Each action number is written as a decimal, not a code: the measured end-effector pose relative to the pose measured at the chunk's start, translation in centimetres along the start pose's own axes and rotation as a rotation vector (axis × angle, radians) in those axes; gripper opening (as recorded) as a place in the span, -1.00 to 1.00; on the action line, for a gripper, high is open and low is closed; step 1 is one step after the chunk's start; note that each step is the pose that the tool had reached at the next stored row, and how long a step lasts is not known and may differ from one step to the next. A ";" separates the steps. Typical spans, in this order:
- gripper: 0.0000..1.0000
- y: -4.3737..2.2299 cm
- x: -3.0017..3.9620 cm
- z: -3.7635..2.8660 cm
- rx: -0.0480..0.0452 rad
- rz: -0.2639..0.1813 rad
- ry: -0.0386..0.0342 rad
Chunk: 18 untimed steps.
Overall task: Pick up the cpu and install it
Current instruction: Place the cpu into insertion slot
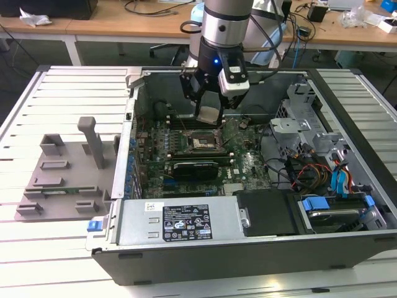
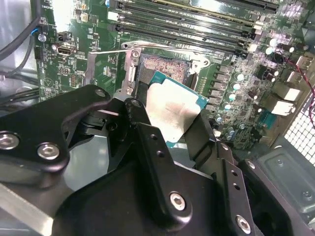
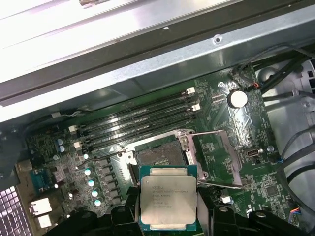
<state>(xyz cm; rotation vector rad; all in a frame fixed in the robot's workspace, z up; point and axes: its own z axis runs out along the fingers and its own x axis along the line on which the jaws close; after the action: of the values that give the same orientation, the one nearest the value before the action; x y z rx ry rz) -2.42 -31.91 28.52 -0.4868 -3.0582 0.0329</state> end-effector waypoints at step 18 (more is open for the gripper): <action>0.09 0.00 0.00 0.00 -0.0036 0.089 0.0026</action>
<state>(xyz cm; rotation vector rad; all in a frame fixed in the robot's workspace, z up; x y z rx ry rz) -2.42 -31.91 28.53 -0.6220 -3.0326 0.0299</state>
